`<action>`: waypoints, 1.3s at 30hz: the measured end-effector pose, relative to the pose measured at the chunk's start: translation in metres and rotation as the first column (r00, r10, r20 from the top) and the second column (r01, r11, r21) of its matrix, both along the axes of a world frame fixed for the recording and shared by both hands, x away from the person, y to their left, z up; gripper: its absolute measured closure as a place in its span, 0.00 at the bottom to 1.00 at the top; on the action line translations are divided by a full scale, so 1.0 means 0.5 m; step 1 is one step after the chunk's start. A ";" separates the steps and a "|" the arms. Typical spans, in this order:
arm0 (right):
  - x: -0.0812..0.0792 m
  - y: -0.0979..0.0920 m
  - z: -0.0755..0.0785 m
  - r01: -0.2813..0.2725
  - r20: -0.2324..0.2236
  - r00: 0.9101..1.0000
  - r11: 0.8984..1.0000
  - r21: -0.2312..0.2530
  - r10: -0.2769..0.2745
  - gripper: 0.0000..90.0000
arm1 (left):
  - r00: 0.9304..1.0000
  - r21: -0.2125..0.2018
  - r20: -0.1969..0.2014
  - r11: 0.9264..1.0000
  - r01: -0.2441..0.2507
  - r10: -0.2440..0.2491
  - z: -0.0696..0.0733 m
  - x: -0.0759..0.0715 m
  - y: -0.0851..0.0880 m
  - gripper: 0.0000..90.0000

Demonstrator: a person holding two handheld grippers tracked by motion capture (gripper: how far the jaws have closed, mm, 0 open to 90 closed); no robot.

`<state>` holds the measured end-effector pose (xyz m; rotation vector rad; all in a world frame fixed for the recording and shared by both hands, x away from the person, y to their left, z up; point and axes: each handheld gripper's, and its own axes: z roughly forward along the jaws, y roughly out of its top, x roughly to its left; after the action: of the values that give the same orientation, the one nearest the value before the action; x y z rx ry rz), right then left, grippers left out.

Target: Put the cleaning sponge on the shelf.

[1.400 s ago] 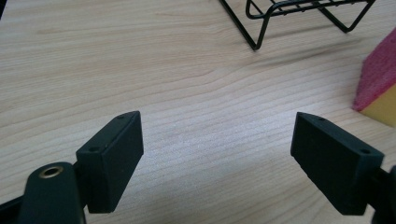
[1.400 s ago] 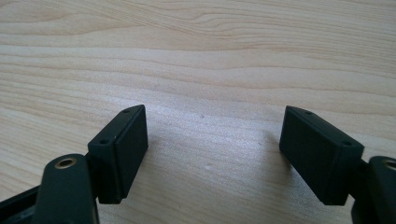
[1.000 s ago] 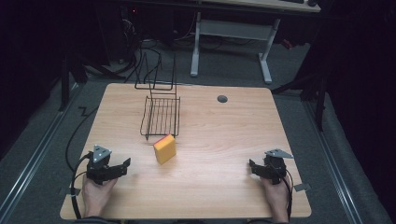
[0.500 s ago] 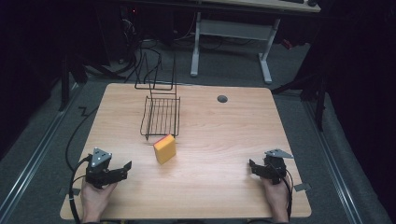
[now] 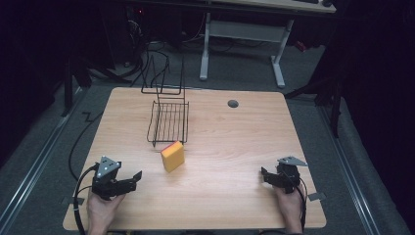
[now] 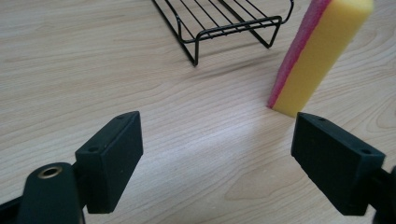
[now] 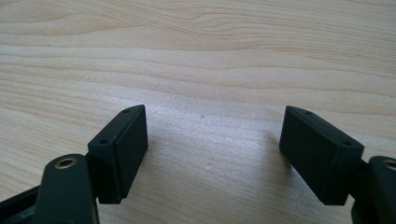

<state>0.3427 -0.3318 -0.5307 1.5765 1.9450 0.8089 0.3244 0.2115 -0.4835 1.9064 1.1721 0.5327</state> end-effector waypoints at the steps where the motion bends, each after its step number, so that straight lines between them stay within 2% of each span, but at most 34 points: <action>1: 0.000 0.000 0.000 0.000 0.000 1.000 1.000 0.000 0.000 0.26 | 1.000 -0.006 -0.006 1.000 0.004 -0.004 0.000 -0.001 -0.003 0.19; 21: 0.000 0.000 0.000 0.000 0.000 1.000 1.000 0.000 0.000 0.26 | 0.996 -0.008 -0.001 0.996 0.086 -0.086 0.009 0.005 -0.055 0.19; 30: 0.000 0.000 0.000 0.000 0.000 1.000 1.000 0.000 0.000 0.26 | 0.992 -0.016 -0.009 0.992 0.127 -0.127 0.013 0.014 -0.078 0.21; 39: 0.000 0.000 0.000 0.000 0.000 1.000 1.000 0.000 0.000 0.26 | 0.987 -0.005 -0.025 0.987 0.161 -0.161 0.017 0.026 -0.103 0.24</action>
<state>0.3426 -0.3318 -0.5307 1.5764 1.9452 0.8088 0.3373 0.1599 -0.4750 1.9899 1.0232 0.4198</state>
